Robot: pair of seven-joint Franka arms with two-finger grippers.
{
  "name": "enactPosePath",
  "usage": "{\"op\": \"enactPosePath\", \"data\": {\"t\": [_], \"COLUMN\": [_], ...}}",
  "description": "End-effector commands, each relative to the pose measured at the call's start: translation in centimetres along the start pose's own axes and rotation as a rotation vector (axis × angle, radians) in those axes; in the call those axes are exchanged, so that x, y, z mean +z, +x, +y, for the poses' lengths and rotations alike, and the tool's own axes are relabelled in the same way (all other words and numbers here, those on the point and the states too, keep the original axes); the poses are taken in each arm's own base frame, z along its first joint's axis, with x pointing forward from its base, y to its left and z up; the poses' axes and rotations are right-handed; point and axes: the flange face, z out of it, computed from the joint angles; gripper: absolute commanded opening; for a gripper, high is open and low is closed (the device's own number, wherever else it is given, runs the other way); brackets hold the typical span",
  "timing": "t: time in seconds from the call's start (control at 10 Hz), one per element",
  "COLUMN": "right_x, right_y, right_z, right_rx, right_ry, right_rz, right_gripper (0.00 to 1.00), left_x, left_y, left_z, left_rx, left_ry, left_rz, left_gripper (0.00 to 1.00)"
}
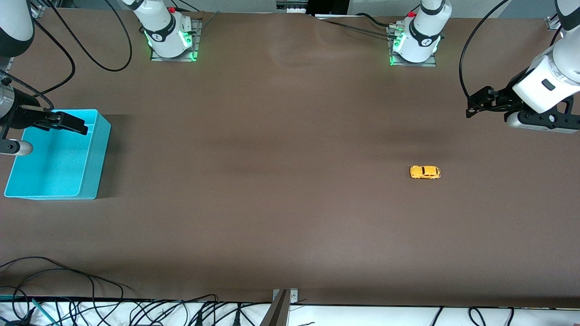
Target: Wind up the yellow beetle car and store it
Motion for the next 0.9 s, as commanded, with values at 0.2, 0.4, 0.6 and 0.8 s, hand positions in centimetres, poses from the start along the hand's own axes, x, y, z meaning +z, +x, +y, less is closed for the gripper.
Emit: {"op": "enactPosePath", "data": {"t": [0.2,0.4,0.6,0.8], "right_x": [-0.70,-0.66,-0.71,-0.63], "right_y": [-0.30,-0.19,-0.13,-0.12], "right_z": [0.09,0.04,0.20,0.29], "right_rx": [-0.001,-0.002,0.006,0.008], "right_ry": [-0.009,-0.005,-0.003,-0.003], "right_rz": [0.009,0.013,0.017,0.016], "right_gripper": [1.00,1.00,1.00,1.00], "left_x": [-0.28,-0.35,-0.33,-0.41], "left_y": [-0.50,-0.49,-0.45,-0.49], "left_z": [0.18,0.27,0.52,0.54], "left_rx": [-0.007,-0.005,-0.002,0.000], "left_ry": [0.017,0.017,0.017,0.016], "left_rz": [-0.003,-0.001,-0.002,0.000], "left_gripper": [1.00,1.00,1.00,1.00]}}
